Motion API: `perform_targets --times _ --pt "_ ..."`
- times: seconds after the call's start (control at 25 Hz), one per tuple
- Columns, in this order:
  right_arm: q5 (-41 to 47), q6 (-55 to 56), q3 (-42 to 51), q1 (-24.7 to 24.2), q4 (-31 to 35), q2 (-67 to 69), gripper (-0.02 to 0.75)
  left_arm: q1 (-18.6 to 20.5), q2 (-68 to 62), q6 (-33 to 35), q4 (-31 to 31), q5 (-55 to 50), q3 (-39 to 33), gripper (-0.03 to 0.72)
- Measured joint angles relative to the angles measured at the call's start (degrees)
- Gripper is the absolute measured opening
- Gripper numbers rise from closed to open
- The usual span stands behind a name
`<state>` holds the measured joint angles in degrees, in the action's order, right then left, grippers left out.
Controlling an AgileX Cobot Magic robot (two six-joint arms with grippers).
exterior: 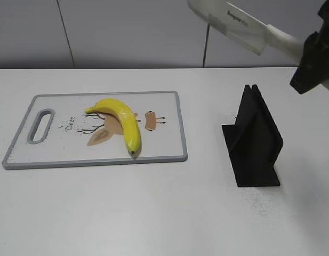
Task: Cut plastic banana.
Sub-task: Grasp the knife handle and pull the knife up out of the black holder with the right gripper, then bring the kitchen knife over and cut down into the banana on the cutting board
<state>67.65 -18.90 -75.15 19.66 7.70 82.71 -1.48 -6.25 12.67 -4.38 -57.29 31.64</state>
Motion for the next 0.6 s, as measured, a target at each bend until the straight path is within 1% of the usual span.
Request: perform_targets --times 0.08,0.16,0.28,0.48,0.6 --pt "0.1 -5.3 -2.8 0.0 0.0 2.2 0.190 0.0 -5.1 2.7 0.0 1.8 1.3 0.544" --pt "0.5 -12.9 -5.5 0.0 0.0 4.9 0.190 0.0 -10.9 5.5 -0.2 4.1 3.1 0.544" --pt "1.5 -23.1 -9.5 0.0 0.0 9.0 0.190 0.0 -19.2 10.1 -1.9 7.4 6.6 0.544" --pt "1.8 -37.1 -16.7 0.0 0.0 16.6 0.190 0.0 -35.3 22.3 -5.2 9.8 14.8 0.544" --pt "2.0 -46.1 -21.3 0.0 0.8 21.1 0.190 -0.1 -45.2 29.5 -8.3 9.3 22.1 0.544"
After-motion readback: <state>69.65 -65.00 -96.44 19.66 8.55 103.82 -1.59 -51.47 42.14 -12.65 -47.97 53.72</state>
